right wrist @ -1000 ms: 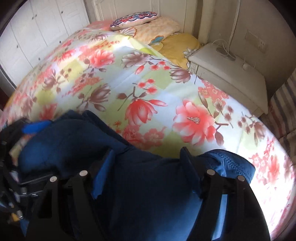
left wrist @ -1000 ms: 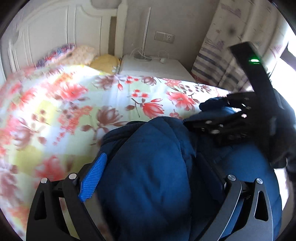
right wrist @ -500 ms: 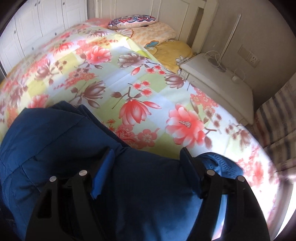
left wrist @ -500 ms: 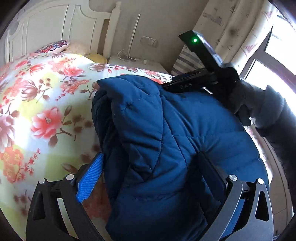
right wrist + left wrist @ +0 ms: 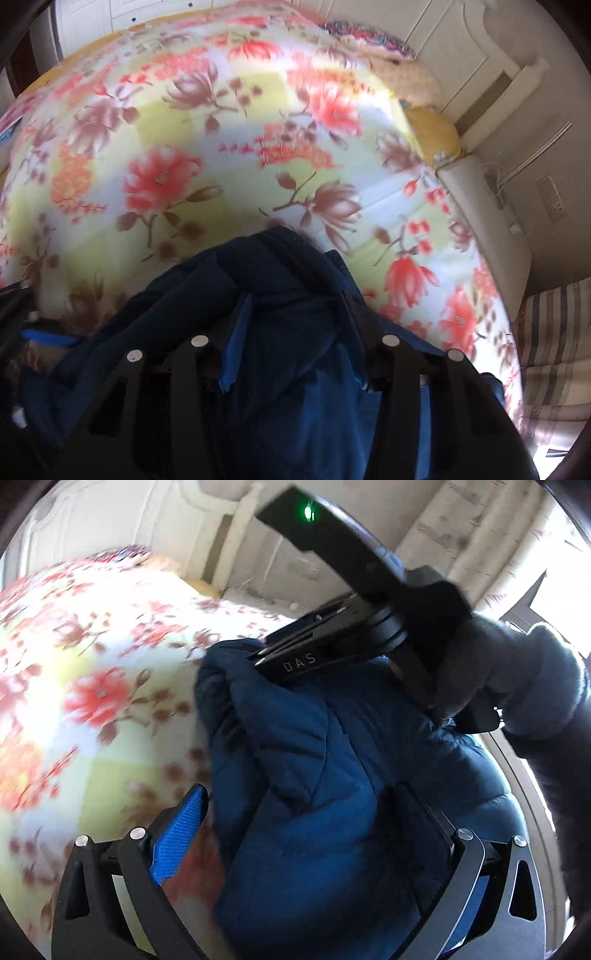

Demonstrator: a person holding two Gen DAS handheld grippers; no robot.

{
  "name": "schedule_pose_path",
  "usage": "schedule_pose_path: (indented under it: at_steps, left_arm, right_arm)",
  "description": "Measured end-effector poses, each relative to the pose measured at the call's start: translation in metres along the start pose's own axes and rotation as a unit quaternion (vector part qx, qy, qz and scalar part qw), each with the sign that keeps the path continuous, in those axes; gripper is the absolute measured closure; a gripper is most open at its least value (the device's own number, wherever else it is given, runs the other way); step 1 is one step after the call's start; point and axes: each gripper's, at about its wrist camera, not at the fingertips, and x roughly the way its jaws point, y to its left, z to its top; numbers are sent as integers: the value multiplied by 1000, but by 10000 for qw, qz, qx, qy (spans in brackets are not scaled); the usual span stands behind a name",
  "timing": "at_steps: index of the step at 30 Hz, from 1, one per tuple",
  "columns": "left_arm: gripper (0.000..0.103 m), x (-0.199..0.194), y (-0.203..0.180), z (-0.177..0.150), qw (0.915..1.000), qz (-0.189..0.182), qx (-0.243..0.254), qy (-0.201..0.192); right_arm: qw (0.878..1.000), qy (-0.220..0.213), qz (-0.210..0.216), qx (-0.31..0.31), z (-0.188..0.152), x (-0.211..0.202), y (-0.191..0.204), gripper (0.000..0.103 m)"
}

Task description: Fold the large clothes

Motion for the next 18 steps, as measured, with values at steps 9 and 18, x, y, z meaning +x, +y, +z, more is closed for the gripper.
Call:
schedule_pose_path:
  at_steps: [9,18]
  left_arm:
    - [4,-13,0,-27,9994,-39,136,314]
    - [4,-3,16,-44,9975,-526,-378,293]
  right_arm:
    - [9995,-234,81,211,-5,5,-4,56]
    - [9958,-913,-37,56,-13,-79,24,45]
